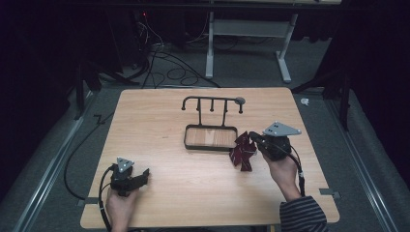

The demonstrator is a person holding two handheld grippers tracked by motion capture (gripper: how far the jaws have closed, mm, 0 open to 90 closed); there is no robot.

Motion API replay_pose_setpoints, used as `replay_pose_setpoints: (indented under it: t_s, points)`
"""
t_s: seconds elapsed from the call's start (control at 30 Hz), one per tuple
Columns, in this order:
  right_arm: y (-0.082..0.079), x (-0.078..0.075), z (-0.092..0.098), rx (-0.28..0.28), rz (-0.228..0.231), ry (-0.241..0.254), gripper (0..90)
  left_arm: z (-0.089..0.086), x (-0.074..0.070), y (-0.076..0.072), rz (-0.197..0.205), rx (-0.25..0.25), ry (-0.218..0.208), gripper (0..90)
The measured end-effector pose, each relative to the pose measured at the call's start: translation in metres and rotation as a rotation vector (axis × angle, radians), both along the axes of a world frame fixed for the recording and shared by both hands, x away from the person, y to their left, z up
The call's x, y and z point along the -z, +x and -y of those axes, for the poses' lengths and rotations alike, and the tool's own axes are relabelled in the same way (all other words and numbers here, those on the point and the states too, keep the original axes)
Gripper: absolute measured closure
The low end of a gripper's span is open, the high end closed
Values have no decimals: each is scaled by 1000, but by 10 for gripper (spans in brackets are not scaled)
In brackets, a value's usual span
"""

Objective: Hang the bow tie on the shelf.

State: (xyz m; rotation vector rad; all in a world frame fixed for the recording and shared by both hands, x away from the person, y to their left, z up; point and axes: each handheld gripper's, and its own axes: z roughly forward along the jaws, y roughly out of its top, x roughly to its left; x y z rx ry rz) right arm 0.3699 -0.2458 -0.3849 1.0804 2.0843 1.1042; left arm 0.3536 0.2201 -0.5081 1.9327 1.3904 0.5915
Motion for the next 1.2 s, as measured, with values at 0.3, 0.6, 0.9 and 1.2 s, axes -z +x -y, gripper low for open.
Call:
replay_pose_setpoints:
  t_s: [0.3, 0.6, 0.9, 1.2]
  points:
    - [2, -9, -1, -33, 11, 18, 900, 0, 0, 0, 0, 0, 0, 281]
    - [4, -18, -4, -54, 22, 37, 900, 0, 0, 0, 0, 0, -1, 280]
    - [7, -24, -10, -80, 29, 39, 900, 0, 0, 0, 0, 0, 0, 281]
    - [11, -32, -19, -113, 38, 36, 900, 0, 0, 0, 0, 0, -1, 281]
